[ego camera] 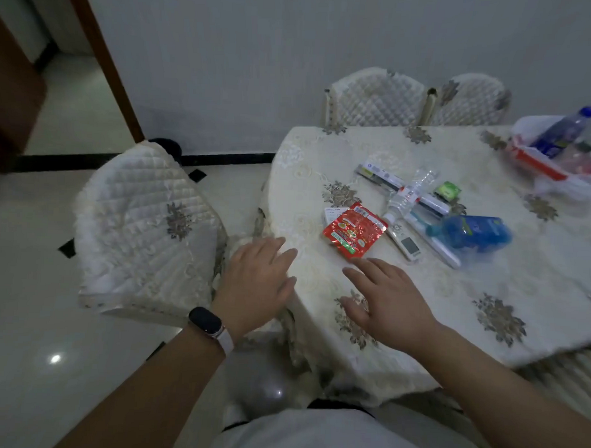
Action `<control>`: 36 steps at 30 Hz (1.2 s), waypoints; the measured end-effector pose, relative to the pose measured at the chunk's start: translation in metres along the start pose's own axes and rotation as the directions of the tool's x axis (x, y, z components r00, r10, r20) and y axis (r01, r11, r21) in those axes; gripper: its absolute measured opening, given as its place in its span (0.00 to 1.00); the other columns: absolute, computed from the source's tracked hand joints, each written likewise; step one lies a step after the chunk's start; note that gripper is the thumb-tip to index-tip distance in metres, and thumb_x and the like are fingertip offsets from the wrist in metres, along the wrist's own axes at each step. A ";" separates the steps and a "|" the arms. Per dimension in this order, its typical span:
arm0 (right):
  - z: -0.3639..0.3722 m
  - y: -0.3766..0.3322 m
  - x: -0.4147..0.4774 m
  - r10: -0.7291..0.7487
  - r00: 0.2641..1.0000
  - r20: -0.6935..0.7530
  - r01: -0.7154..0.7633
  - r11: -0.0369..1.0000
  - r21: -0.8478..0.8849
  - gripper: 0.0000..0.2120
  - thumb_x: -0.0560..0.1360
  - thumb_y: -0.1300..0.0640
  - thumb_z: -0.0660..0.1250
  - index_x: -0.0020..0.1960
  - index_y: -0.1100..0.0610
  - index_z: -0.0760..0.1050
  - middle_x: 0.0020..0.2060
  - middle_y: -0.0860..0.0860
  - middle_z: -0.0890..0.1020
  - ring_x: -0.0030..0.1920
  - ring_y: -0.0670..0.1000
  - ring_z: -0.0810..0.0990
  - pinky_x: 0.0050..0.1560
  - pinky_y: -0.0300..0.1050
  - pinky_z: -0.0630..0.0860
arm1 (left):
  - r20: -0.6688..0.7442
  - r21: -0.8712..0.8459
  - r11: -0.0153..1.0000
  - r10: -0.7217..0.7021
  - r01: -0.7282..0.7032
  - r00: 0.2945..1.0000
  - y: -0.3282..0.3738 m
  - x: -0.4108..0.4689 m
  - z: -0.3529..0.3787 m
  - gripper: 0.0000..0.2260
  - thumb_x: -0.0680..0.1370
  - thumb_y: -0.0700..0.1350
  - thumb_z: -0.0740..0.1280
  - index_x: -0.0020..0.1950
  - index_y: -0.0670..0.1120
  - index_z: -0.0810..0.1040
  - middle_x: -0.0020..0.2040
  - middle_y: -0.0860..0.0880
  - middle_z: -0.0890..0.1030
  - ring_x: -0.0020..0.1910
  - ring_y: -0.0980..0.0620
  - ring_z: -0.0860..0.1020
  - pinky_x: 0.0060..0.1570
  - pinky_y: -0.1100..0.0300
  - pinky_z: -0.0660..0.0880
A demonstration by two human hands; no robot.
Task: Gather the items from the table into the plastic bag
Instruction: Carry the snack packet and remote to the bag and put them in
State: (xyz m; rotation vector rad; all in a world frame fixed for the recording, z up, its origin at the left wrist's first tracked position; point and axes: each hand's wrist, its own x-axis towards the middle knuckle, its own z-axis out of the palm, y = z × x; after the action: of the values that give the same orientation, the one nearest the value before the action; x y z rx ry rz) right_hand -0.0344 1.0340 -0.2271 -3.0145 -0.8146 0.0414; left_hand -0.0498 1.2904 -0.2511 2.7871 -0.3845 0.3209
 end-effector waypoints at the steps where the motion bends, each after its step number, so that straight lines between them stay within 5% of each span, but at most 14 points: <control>1: 0.000 -0.004 0.001 0.027 1.000 -0.009 -0.027 1.000 -0.013 0.26 0.75 0.39 0.57 0.64 0.53 0.76 0.64 0.53 0.78 0.63 0.57 0.76 0.61 0.54 0.72 | 0.001 -0.010 0.999 0.033 -0.033 0.999 -0.004 0.006 0.002 0.19 0.75 0.51 0.63 0.63 0.45 0.78 0.64 0.42 0.78 0.62 0.41 0.76 0.62 0.43 0.73; 14: 0.034 0.040 -0.001 0.435 0.901 0.004 -0.435 0.900 0.028 0.26 0.75 0.39 0.58 0.63 0.54 0.77 0.64 0.54 0.78 0.62 0.58 0.77 0.60 0.54 0.73 | 0.187 -0.090 0.943 0.332 -0.321 0.924 0.008 0.111 0.064 0.20 0.74 0.54 0.59 0.59 0.47 0.81 0.57 0.46 0.81 0.56 0.44 0.80 0.54 0.48 0.77; 23: 0.085 0.137 0.049 0.622 0.780 0.067 -0.623 0.762 0.175 0.26 0.76 0.41 0.61 0.69 0.54 0.71 0.68 0.54 0.73 0.68 0.55 0.70 0.64 0.53 0.69 | 0.391 -0.134 0.988 -0.023 0.081 0.920 0.022 0.195 0.137 0.23 0.78 0.57 0.65 0.68 0.46 0.72 0.61 0.46 0.77 0.58 0.45 0.75 0.55 0.50 0.75; 30: 0.125 0.193 0.088 0.646 0.756 0.101 -0.644 0.709 0.287 0.24 0.72 0.44 0.66 0.64 0.55 0.73 0.59 0.53 0.77 0.57 0.56 0.76 0.51 0.51 0.74 | 0.451 -0.115 0.975 -0.122 0.193 0.884 0.041 0.241 0.182 0.31 0.75 0.62 0.66 0.72 0.45 0.68 0.64 0.45 0.74 0.63 0.43 0.72 0.59 0.48 0.72; 36: 0.141 0.217 0.115 0.670 0.732 0.122 -0.669 0.674 0.314 0.25 0.73 0.43 0.66 0.64 0.57 0.70 0.56 0.54 0.76 0.54 0.56 0.75 0.51 0.52 0.74 | 0.462 0.009 0.963 -0.242 0.268 0.853 0.053 0.256 0.190 0.48 0.68 0.64 0.73 0.78 0.43 0.56 0.69 0.42 0.69 0.68 0.41 0.67 0.64 0.46 0.68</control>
State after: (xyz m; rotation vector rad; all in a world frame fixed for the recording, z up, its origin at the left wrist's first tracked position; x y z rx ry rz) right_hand 0.1699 0.9055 -0.3759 -2.7770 0.3324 0.1664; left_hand 0.2082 1.1211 -0.3471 2.7892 -0.1139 -0.4178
